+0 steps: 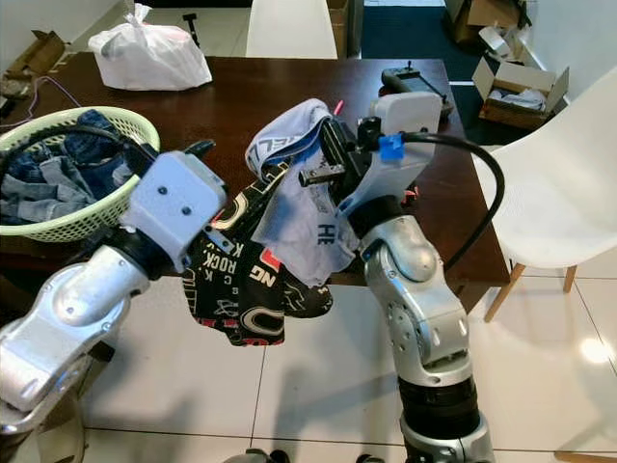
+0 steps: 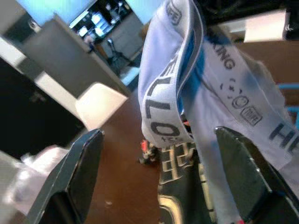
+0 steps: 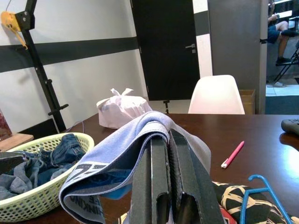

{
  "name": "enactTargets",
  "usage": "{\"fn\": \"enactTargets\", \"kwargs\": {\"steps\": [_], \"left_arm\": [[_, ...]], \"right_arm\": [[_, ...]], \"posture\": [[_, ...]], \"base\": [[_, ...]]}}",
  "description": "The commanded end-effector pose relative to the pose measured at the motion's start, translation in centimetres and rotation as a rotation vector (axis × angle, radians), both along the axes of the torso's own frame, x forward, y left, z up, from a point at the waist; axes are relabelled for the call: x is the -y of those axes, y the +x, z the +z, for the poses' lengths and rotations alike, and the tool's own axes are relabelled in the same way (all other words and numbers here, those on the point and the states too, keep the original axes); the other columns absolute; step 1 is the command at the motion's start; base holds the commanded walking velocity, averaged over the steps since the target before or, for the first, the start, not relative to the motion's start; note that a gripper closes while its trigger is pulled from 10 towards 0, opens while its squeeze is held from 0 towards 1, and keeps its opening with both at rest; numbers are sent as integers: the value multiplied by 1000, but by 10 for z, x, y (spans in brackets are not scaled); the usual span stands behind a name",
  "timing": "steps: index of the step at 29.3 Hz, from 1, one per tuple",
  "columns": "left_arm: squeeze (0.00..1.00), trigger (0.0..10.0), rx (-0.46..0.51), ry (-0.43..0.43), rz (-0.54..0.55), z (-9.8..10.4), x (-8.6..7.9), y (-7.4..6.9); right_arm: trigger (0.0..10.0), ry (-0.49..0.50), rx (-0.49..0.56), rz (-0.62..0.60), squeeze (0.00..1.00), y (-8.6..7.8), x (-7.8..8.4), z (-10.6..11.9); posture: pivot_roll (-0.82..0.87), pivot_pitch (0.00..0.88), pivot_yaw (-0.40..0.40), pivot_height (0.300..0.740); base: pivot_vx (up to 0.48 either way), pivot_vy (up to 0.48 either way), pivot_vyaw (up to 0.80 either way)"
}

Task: Hang hanger

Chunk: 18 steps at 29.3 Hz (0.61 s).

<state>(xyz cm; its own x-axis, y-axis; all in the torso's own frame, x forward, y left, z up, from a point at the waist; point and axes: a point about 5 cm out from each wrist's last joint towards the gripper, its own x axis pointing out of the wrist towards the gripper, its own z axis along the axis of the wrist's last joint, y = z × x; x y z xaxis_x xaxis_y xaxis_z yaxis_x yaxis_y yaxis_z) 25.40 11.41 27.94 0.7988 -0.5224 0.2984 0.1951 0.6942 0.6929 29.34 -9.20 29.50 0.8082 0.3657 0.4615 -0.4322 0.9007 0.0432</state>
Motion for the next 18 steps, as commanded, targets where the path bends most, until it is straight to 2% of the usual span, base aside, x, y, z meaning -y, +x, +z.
{"fn": "enactTargets", "kwargs": {"steps": [1,2,3,4,5,7,8,12,18], "left_arm": [[0,10000,55,87,18,-1,0,-2],[0,10000,96,134,43,0,-1,-1],[0,10000,96,134,43,0,-1,-1],[0,10000,159,178,90,4,-4,1],[0,10000,159,178,90,4,-4,1],[0,10000,261,214,163,16,-11,5],[0,10000,280,219,171,19,-11,6],[0,10000,315,227,169,27,-10,9],[0,10000,319,219,146,29,-5,14]], "right_arm": [[0,-3,5,9,0,0,-2,-1],[0,-3,4,9,0,0,-2,-1],[0,-3,4,9,0,0,-2,-1],[0,-4,3,10,0,0,-3,-2],[0,-4,3,10,0,0,-3,-2],[0,-9,2,11,0,1,-3,-3],[0,-11,1,10,0,2,-3,-4],[0,-14,-3,9,0,2,-3,-6],[0,-17,-3,8,0,2,-4,-7]], "posture": [[94,191,15,740],[95,190,14,740],[95,190,14,740],[94,189,12,740],[94,189,12,740],[95,188,11,740],[95,188,11,740],[94,185,11,740],[89,179,18,740]], "base": [[0,0,0],[0,0,0],[0,0,0],[0,0,0],[0,0,0],[0,0,0],[0,0,0],[0,0,0],[0,0,0]]}}
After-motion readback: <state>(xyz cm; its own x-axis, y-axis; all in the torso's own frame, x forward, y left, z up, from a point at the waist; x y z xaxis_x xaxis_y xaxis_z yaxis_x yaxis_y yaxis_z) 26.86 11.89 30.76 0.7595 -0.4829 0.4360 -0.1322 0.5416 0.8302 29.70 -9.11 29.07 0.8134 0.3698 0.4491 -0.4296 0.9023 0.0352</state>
